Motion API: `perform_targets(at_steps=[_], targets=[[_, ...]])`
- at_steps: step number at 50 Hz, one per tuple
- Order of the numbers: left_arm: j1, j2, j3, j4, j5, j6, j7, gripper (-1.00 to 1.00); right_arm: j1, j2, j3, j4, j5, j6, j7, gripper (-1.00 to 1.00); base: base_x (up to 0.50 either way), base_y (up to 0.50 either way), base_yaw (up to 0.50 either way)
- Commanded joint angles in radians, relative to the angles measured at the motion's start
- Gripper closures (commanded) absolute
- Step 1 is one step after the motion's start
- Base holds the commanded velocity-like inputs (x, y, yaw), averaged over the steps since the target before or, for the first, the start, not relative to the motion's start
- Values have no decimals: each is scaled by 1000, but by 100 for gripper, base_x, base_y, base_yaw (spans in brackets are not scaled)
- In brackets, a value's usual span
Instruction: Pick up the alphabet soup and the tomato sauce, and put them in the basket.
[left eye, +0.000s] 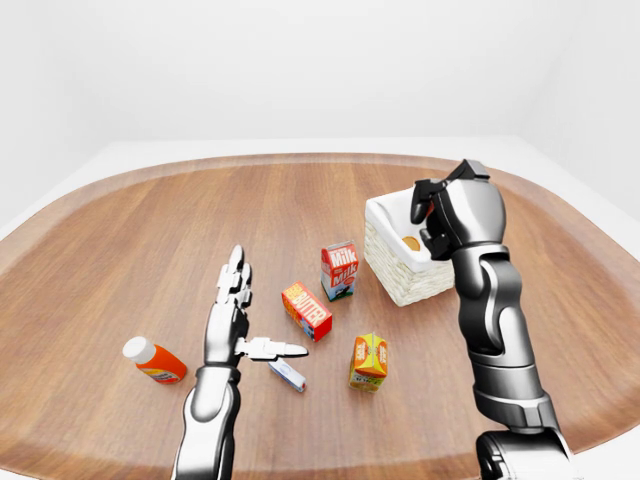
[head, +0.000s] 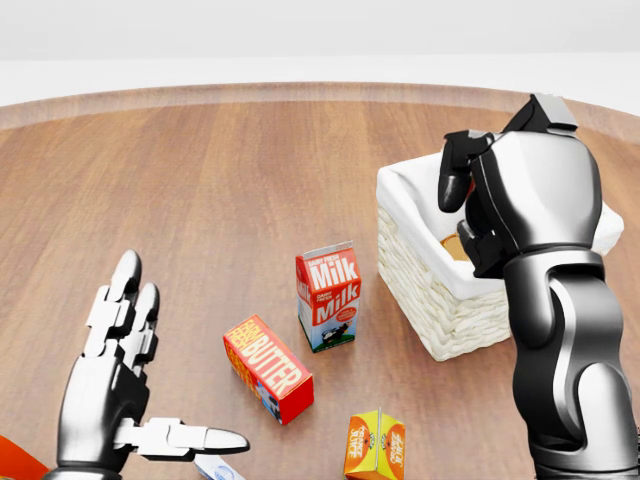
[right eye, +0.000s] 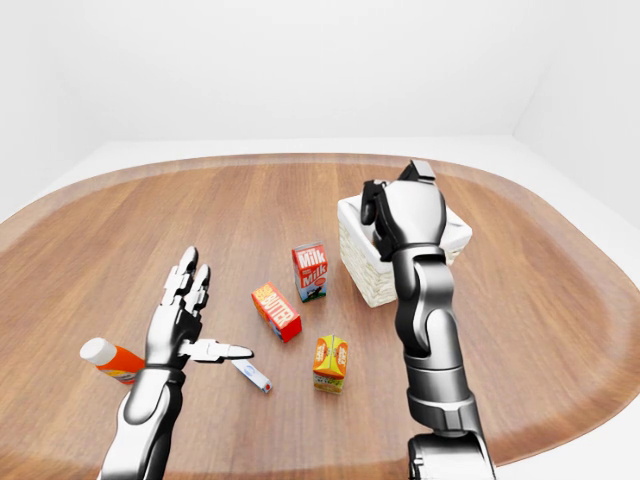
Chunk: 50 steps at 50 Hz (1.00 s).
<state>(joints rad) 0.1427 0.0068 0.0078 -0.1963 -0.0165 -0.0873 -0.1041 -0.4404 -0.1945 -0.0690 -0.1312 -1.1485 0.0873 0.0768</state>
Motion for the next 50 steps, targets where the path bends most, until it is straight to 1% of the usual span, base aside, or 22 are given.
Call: perform_targets(at_steps=[1,8,18,19,22,24,30,38,43,50], targets=[[-9,0,2,10,-3,0,5,-100,-132,-24,9,163,20,0,-57,100,0,0,0],[-9,0,2,5,-4,0,5,-100,-210,-41,13,276,27,0,-77,100,0,0,0],[-5,0,1,-5,-3,0,4,-100,-309,-62,22,456,40,0,-139,100,0,0,0],[-5,0,1,-5,-3,0,4,-100,-347,-73,21,536,44,0,-166,100,0,0,0],[-6,0,1,-1,-3,0,4,-100,-383,-88,29,619,37,0,-197,100,0,0,0],[-7,0,1,1,-3,0,3,-100,-421,-99,28,711,46,0,-233,100,0,0,0],[-10,0,3,3,-4,0,4,-100,-475,-120,33,834,66,0,-285,100,0,0,0],[-10,0,2,-1,-2,0,4,-100,-595,-149,52,1082,83,0,-373,100,0,0,0],[-9,0,2,-1,-2,0,4,-100,-628,-158,53,1139,105,0,-387,100,0,0,0],[-9,0,2,-1,-3,0,4,-100,-687,-162,75,1242,94,0,-408,100,0,0,0]])
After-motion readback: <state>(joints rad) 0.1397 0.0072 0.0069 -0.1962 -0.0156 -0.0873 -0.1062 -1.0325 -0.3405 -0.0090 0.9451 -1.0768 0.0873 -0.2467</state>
